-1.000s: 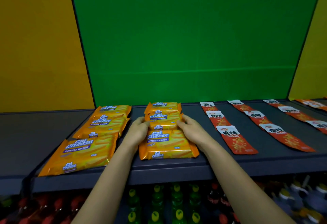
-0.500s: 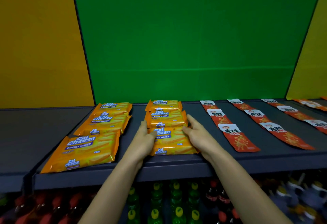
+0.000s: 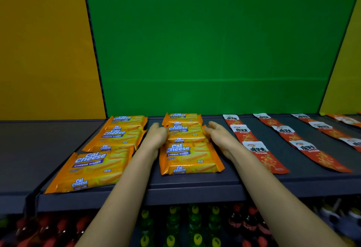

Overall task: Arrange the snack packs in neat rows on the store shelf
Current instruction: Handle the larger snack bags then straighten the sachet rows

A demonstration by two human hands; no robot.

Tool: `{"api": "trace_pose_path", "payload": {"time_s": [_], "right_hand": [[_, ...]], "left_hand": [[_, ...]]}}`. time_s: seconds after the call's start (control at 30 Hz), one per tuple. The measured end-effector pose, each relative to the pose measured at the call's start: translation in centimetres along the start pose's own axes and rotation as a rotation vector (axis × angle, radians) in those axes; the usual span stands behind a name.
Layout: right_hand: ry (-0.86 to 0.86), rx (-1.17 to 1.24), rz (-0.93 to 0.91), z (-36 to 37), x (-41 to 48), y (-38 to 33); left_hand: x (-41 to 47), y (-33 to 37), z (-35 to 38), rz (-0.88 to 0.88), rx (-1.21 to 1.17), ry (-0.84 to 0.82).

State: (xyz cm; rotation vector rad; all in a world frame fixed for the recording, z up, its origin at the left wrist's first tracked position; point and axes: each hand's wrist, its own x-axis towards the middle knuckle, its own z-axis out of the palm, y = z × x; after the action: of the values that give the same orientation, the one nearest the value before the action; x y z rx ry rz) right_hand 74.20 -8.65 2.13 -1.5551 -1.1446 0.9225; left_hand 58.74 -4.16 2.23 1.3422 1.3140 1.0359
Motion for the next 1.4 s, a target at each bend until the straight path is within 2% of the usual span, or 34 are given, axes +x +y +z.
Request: {"api": "trace_pose_path", "payload": {"time_s": [0.23, 0.5, 0.73, 0.9, 1.0, 1.2, 1.3, 1.4], "right_hand": [[0.033, -0.035, -0.009, 0.5, 3.1, -0.3], [0.043, -0.098, -0.065, 0.4, 6.2, 1.0], [0.032, -0.135, -0.085, 0.2, 8.0, 2.0], [0.045, -0.116, -0.081, 0.2, 6.8, 1.2], [0.110, -0.193, -0.168, -0.4, 5.9, 0.0], [-0.042, -0.245, -0.364, 1.1, 2.9, -3.0], [-0.153, -0.310, -0.390, 3.4, 0.5, -4.0], [-0.191, -0.322, -0.394, 5.9, -1.8, -4.5]], "left_hand": [[5.0, 0.1, 0.7, -0.066, 0.045, 0.047], [6.0, -0.4, 1.5, -0.029, -0.051, -0.040], [6.4, -0.8, 2.0, -0.004, -0.010, 0.009], [6.0, -0.1, 1.4, 0.035, 0.139, 0.073], [4.6, 1.3, 0.7, 0.125, 0.245, 0.085], [0.2, 2.9, -4.5, 0.381, 0.306, 0.132], [-1.6, 2.1, -9.0, 0.412, 0.401, 0.164], [-3.3, 0.8, -13.6, 0.395, 0.468, 0.222]]}}
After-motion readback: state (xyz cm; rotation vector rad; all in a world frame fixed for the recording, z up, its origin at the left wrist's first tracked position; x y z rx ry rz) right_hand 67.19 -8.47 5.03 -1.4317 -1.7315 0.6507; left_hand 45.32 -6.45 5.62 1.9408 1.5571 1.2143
